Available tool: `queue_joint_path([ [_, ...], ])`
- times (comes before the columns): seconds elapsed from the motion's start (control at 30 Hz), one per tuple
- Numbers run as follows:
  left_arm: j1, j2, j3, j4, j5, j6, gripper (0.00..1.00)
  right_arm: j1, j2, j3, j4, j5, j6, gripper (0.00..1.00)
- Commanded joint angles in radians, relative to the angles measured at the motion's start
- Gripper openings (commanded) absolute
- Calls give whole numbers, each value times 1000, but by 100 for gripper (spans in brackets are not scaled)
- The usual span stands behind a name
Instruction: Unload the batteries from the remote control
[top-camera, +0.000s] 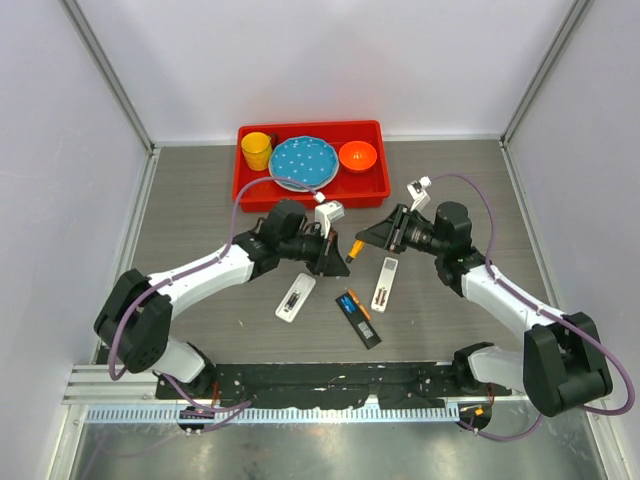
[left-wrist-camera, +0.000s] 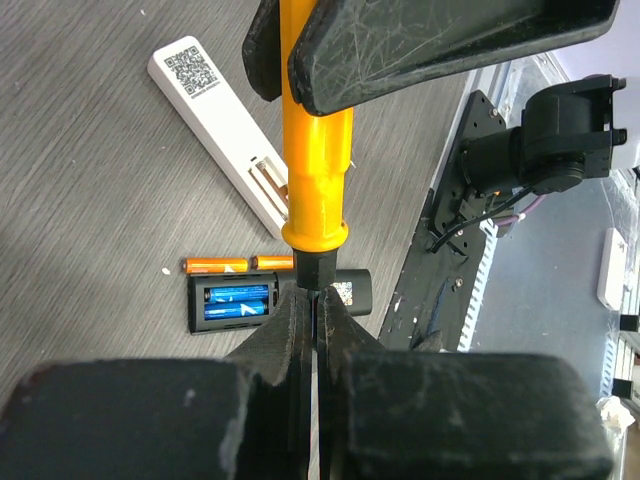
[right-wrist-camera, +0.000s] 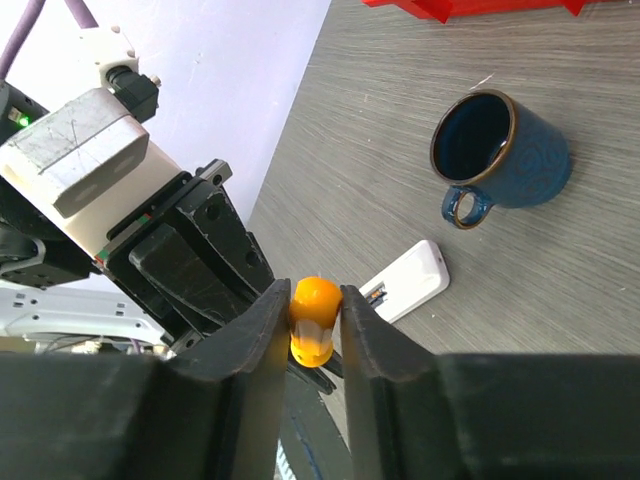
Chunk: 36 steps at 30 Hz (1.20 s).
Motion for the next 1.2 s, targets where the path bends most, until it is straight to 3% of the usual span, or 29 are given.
queue_joint_path([
  [0.0, -3, -31, 27, 34, 27, 7, 0, 18, 9, 27, 56, -21, 8, 23],
  [0.03, -3, -30, 25, 37, 28, 5, 0, 19, 12, 26, 56, -16, 9, 17],
  [0.07, -3, -30, 24, 40, 27, 4, 0, 21, 14, 23, 57, -13, 11, 1],
  [0.2, -3, -36, 11, 40, -5, 1, 1, 22, 9, 18, 35, 7, -9, 1],
  [0.23, -1, -39, 7, 37, -34, -2, 12, 21, -1, 18, 25, 16, -17, 1],
  [0.3, -1, -54, -7, 36, -54, -2, 26, 21, -15, 16, -7, 48, -34, 1],
  [0.33, -1, -62, -15, 37, -70, -5, 40, 21, -31, 18, -25, 61, -54, 1],
  [0.43, -1, -96, -50, 48, -122, -18, 55, 21, -55, 19, -93, 125, -103, 1],
  [0.53, -1, -130, -84, 43, -195, -38, 62, 21, -89, 23, -172, 205, -141, 1],
  [0.77, -4, -208, -156, -50, -381, -56, 65, 21, -137, 32, -303, 318, -235, 1],
  [0.93, -37, -228, -130, -242, -617, -18, 68, 21, -143, 27, -323, 340, -259, 1],
  [1.17, -107, -190, -117, -398, -758, -42, 69, 21, -144, 19, -343, 360, -282, 1],
])
